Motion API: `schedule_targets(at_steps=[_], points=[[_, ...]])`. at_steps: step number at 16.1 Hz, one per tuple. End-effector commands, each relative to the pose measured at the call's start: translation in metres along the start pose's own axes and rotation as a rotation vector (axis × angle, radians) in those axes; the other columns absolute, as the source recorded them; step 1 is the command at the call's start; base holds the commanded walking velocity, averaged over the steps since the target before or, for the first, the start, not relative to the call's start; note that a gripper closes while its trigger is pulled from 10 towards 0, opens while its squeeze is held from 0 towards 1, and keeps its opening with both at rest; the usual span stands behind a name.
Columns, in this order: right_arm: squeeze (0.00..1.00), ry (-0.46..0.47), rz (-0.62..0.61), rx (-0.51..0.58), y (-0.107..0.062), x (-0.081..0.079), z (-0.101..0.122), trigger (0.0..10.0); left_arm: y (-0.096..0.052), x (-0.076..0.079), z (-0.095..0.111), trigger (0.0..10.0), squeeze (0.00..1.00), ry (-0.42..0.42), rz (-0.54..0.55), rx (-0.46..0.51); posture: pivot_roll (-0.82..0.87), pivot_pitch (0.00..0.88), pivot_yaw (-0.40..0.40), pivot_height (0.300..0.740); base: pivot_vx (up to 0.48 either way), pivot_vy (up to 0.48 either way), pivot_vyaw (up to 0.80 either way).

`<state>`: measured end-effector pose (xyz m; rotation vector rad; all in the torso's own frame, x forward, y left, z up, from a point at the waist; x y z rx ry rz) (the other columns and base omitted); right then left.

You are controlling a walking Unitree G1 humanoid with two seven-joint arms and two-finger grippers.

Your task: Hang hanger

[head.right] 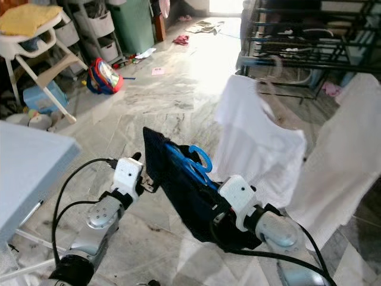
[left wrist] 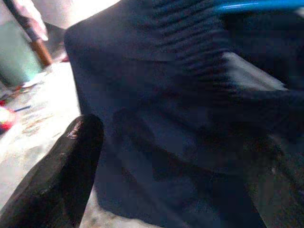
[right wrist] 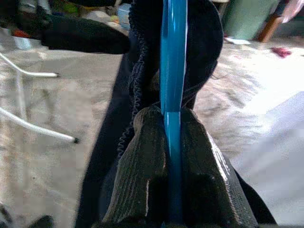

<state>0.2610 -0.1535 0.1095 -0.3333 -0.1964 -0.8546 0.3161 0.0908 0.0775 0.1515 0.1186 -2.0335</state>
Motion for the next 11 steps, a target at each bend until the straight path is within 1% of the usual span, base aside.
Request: schedule_targets(at_steps=[1, 3, 6, 7, 8, 9, 11], points=[[0.00, -0.042, -0.036, 0.060, 0.004, 0.004, 0.011, 10.0, -0.003, -0.003, -0.004, 10.0, 0.00, 0.006, 0.004, -0.023, 0.01, 0.151, 0.070, 0.740, 0.000, -0.360, 0.00], [0.00, 0.005, -0.031, 0.070, 0.005, 0.003, 0.011, 10.0, -0.003, -0.003, -0.005, 10.0, 0.00, 0.006, 0.004, -0.024, 0.01, 0.151, 0.073, 0.740, 0.000, -0.356, 0.00], [0.00, -0.007, -0.025, 0.064, 0.006, -0.001, 0.009, 10.0, -0.004, -0.003, -0.005, 10.0, 0.00, 0.009, 0.001, -0.026, 0.00, 0.152, 0.076, 0.740, 0.000, -0.358, 0.00], [0.00, -0.019, -0.061, 0.068, 0.006, 0.000, 0.008, 10.0, -0.004, -0.003, -0.007, 10.0, 0.00, 0.015, 0.003, -0.035, 0.00, 0.151, 0.076, 0.740, 0.000, -0.322, 0.00], [0.00, -0.043, -0.078, 0.038, 0.006, 0.002, 0.006, 10.0, -0.004, -0.003, -0.007, 10.0, 0.00, 0.023, 0.008, -0.034, 0.01, 0.151, 0.078, 0.740, 0.000, 0.000, 0.00], [0.00, -0.012, -0.047, 0.030, 0.006, 0.001, 0.004, 10.0, -0.004, -0.004, -0.008, 10.0, 0.00, 0.011, 0.034, -0.037, 0.01, 0.151, 0.079, 0.740, 0.000, 0.000, 0.00], [0.00, -0.016, -0.052, 0.049, 0.006, 0.002, 0.007, 10.0, -0.001, -0.010, -0.015, 10.0, 0.00, 0.037, 0.100, -0.113, 0.01, 0.151, 0.082, 0.740, 0.000, 0.000, 0.00]])
Point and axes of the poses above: a point about 5 cm out from each wrist's last joint towards the gripper, its own y axis pointing out of the wrist towards the gripper, its own z axis along the axis of the wrist's last joint, x = y × z, the point moved 1 cm from there along y, pointing out of the wrist towards the gripper, and after that the axes turned 1 degree about y, right-handed, at the moved point
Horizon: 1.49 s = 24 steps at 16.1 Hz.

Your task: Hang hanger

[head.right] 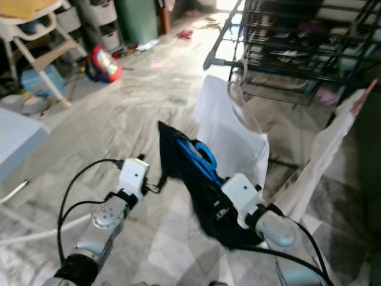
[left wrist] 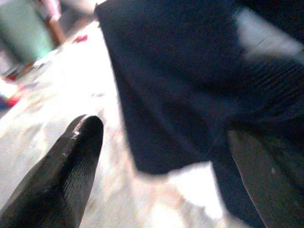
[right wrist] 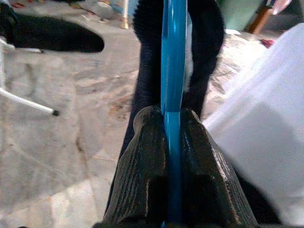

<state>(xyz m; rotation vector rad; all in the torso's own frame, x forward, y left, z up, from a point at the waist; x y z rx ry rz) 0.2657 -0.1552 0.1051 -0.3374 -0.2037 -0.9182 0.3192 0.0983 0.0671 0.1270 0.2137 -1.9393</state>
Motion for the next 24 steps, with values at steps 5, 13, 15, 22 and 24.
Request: schedule_targets(at_steps=[5, 13, 15, 22, 24], points=[[0.00, -0.034, 0.025, 0.088, 0.0019, -0.0025, 0.0169, 10.0, 0.0008, -0.0065, -0.0043, 10.0, 0.00, 0.002, 0.040, -0.039, 0.00, 0.155, 0.083, 0.740, 0.000, 0.000, 0.00], [0.00, -0.029, 0.060, 0.094, 0.0001, -0.0079, 0.0168, 10.0, 0.0001, -0.0042, -0.0074, 10.0, 0.00, 0.007, 0.033, -0.051, 0.00, 0.159, 0.081, 0.740, 0.000, 0.153, 0.70], [0.00, -0.028, 0.060, 0.093, 0.0002, -0.0073, 0.0166, 10.0, 0.0004, -0.0033, -0.0075, 10.0, 0.00, 0.010, 0.028, -0.051, 0.00, 0.159, 0.080, 0.740, 0.000, 0.337, 0.80], [0.00, -0.011, 0.064, 0.094, 0.0031, -0.0066, 0.0160, 10.0, -0.0009, -0.0028, -0.0103, 10.0, 0.00, 0.020, 0.029, -0.055, 0.01, 0.157, 0.073, 0.740, 0.000, 0.339, 0.73], [0.00, -0.002, 0.052, 0.096, 0.0043, -0.0055, 0.0157, 10.0, -0.0013, -0.0032, -0.0095, 10.0, 0.00, 0.032, 0.031, -0.047, 0.01, 0.157, 0.075, 0.740, 0.000, 0.124, 0.00]])
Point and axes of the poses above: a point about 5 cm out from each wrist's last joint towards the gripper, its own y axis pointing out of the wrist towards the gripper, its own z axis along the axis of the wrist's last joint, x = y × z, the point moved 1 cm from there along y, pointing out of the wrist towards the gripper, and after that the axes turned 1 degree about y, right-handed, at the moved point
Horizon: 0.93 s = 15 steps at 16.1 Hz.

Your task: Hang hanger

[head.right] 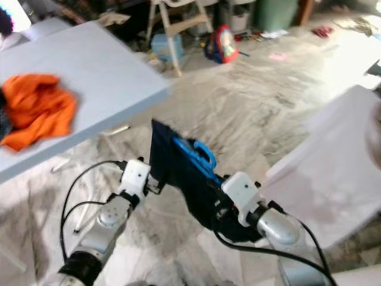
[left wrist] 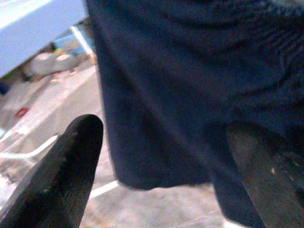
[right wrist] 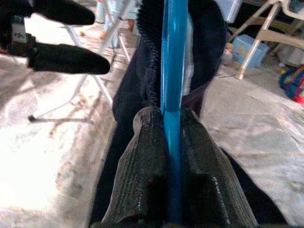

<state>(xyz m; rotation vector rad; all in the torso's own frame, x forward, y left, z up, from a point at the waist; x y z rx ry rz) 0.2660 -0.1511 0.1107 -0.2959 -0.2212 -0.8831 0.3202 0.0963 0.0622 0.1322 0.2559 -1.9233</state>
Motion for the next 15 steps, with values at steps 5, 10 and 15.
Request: schedule_targets(at_steps=[5, 10, 15], points=[[0.00, 0.005, -0.012, 0.052, 0.0040, -0.0017, 0.0081, 10.0, -0.0018, -0.0057, -0.0036, 10.0, 0.00, 0.024, 0.021, -0.008, 0.00, 0.157, 0.082, 0.740, 0.000, 0.000, 0.00], [0.00, 0.003, -0.026, 0.053, 0.0043, 0.0006, 0.0084, 10.0, -0.0003, -0.0050, -0.0039, 10.0, 0.00, 0.026, 0.023, -0.016, 0.00, 0.155, 0.082, 0.740, 0.000, 0.000, 0.00], [0.00, -0.001, -0.030, 0.058, 0.0057, 0.0016, 0.0089, 10.0, 0.0004, -0.0052, -0.0045, 10.0, 0.00, 0.029, 0.029, -0.020, 0.00, 0.154, 0.080, 0.740, -0.259, 0.000, 0.00]])
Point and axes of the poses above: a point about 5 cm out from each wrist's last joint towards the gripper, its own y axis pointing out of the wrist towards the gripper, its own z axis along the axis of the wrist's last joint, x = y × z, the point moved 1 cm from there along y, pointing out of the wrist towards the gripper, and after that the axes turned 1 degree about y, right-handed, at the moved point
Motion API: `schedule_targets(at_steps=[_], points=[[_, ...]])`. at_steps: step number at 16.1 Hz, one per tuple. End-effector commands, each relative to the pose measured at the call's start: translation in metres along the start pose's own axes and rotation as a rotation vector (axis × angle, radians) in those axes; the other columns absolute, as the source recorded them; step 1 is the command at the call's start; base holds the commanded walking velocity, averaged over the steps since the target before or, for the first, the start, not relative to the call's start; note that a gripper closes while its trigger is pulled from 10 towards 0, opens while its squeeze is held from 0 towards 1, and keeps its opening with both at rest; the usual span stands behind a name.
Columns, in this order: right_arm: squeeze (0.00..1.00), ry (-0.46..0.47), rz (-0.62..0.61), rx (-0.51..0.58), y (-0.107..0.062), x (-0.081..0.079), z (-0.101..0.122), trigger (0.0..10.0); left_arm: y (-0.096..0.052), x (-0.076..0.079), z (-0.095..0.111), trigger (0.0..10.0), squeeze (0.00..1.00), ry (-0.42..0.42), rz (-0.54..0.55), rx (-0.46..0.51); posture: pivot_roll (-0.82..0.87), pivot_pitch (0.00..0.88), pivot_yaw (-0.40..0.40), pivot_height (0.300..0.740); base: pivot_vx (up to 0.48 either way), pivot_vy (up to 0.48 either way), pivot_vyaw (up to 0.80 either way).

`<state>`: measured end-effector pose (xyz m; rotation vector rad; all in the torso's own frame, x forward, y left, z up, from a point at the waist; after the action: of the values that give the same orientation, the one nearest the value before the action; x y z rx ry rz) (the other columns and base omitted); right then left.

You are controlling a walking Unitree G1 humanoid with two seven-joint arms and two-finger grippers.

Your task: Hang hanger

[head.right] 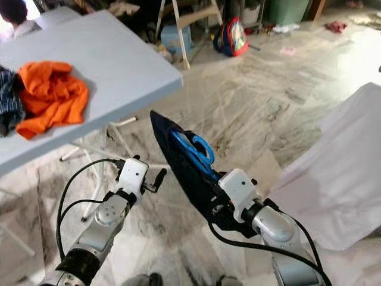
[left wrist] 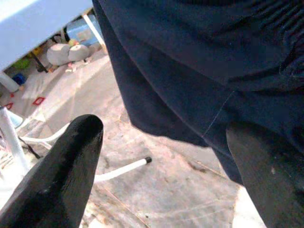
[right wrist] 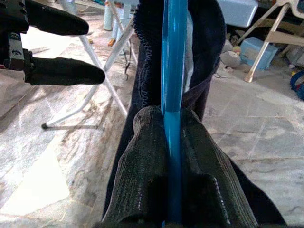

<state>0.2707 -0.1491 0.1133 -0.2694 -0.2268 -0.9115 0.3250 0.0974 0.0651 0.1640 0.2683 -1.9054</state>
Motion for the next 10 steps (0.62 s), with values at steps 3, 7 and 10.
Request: schedule_targets(at_steps=[3, 7, 10], points=[[0.00, -0.013, -0.004, 0.036, 0.0011, 0.0005, 0.0062, 10.0, -0.0034, -0.0015, -0.0076, 10.0, 0.00, 0.002, 0.010, -0.025, 0.00, 0.155, 0.080, 0.740, -0.270, 0.000, 0.00], [0.00, -0.015, -0.012, 0.038, 0.0006, 0.0015, 0.0063, 10.0, -0.0033, 0.0005, -0.0078, 10.0, 0.00, 0.002, 0.001, -0.023, 0.00, 0.156, 0.082, 0.740, -0.255, 0.000, 0.00], [0.00, -0.017, -0.023, 0.041, -0.0002, 0.0029, 0.0064, 10.0, -0.0032, 0.0010, -0.0077, 10.0, 0.00, 0.005, -0.002, -0.021, -0.01, 0.156, 0.084, 0.740, 0.000, 0.000, 0.00]])
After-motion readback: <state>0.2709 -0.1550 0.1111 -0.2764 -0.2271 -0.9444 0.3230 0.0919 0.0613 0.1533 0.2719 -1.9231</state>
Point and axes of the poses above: a point about 5 cm out from each wrist's last joint towards the gripper, its own y axis pointing out of the wrist towards the gripper, its own z axis along the axis of the wrist's last joint, x = y × z, the point moved 1 cm from there along y, pointing out of the wrist towards the gripper, and after that the axes turned 1 degree about y, right-handed, at the moved point
